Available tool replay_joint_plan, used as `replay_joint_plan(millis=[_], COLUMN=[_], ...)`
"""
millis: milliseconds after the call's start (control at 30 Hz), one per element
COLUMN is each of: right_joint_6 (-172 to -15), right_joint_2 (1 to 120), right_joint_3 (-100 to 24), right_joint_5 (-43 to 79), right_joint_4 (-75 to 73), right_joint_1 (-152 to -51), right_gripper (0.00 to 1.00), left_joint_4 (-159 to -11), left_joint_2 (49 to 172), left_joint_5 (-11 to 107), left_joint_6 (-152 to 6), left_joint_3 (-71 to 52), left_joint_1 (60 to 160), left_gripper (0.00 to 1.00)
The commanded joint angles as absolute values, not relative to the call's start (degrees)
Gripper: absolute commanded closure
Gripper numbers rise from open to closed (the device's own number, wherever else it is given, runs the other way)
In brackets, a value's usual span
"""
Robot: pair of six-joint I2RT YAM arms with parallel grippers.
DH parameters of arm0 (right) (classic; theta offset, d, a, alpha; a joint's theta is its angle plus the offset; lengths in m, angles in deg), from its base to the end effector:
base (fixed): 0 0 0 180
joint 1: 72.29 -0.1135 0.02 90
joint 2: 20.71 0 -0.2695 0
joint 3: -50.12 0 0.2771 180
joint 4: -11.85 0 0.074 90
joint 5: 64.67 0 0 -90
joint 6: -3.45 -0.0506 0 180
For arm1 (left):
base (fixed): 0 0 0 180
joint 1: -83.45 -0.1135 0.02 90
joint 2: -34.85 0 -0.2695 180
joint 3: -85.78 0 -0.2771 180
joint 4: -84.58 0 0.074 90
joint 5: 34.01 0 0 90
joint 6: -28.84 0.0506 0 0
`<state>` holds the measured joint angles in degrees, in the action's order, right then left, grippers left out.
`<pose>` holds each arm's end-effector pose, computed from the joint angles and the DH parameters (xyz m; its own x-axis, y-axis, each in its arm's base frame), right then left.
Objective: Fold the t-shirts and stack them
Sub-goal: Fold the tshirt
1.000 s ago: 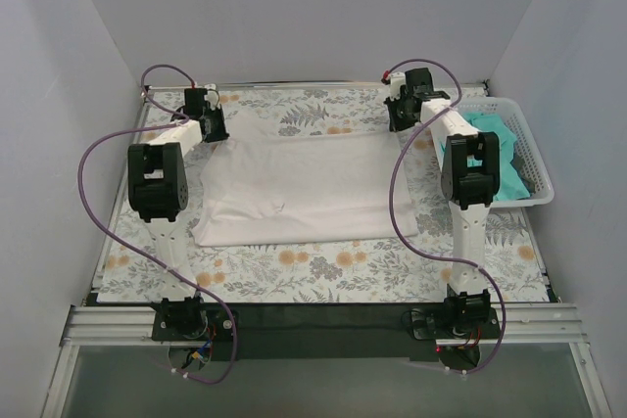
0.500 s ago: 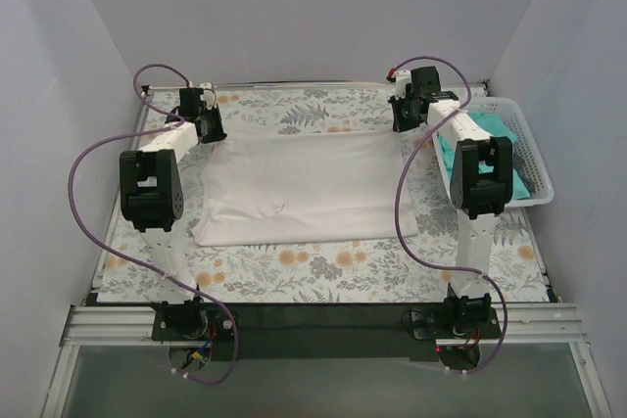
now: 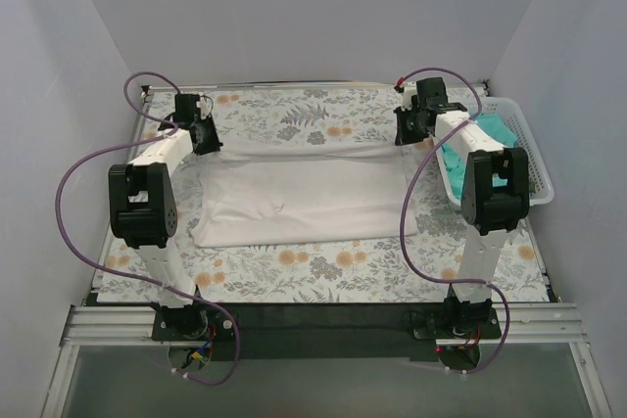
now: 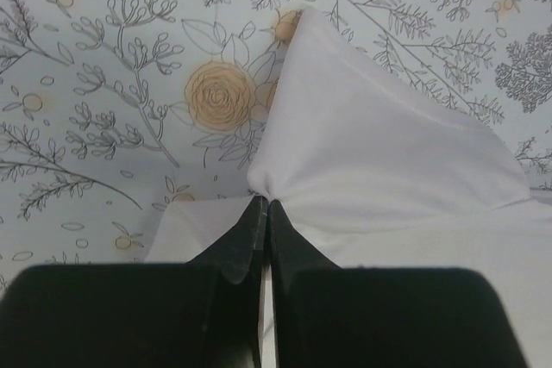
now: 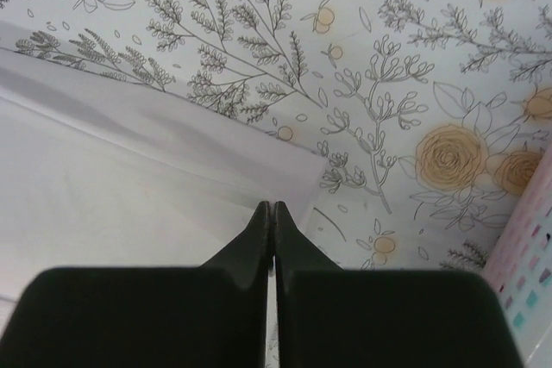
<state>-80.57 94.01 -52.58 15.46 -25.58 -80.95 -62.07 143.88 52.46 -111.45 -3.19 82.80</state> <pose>0.4774 0.0815 0.2065 -0.7202 -0.2135 -0.6601 -0.3354 0.9401 0.0618 0.4492 0.0020 0.1854 -0.5198 -0.7738 -0.3620 -0.5834 0.6311 -0.5112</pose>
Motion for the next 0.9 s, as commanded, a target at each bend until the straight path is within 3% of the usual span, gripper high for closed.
replay_joint_plan(millis=[0, 867], right_joint_6=[-84.8, -90.7], right_joint_2=[90.1, 85.7], right_joint_3=[-49.7, -41.5], right_joint_5=[14.3, 14.0], right_joint_4=[-23.7, -22.3], right_joint_1=[-80.8, -80.9], right_gripper=[0.99, 0.99], left_joint_4=[-59.0, -53.7], left_joint_2=[138.9, 130.4], left_joint_5=[55.3, 58.8], left_joint_6=[-113.5, -122.3], left_joint_3=[-5.6, -16.0], left_joint_1=[82.6, 82.5], left_gripper=[1.0, 1.0])
